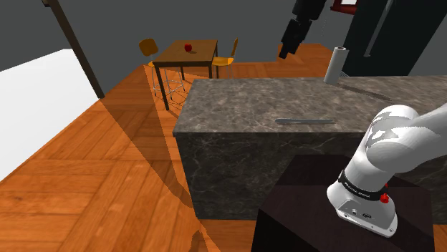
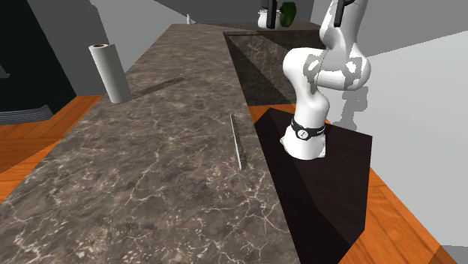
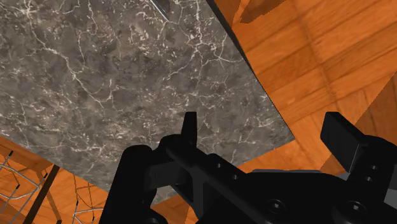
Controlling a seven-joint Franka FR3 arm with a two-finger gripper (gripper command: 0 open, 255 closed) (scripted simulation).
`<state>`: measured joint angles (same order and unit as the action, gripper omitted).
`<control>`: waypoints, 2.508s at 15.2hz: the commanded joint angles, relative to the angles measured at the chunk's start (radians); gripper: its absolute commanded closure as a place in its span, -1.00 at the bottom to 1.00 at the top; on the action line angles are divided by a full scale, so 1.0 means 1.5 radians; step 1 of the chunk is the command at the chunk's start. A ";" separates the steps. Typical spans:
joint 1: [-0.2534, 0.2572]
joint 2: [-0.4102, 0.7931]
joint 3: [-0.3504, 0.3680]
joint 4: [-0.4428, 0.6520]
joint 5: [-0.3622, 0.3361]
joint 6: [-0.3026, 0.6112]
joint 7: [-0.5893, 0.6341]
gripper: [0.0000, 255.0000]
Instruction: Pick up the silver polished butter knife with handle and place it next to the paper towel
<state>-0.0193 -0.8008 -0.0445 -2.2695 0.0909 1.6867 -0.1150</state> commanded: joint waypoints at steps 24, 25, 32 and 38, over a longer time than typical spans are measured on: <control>-0.006 0.008 -0.320 -0.367 -0.233 0.293 -0.539 -1.00; -0.005 0.024 -0.336 -0.370 -0.243 0.310 -0.561 -1.00; 0.005 0.076 -0.361 -0.407 -0.252 0.398 -0.564 -1.00; 0.006 0.081 -0.363 -0.410 -0.252 0.405 -0.564 -1.00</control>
<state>-0.0108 -0.6799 -0.5885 -2.8837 -0.2873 2.2940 -0.9611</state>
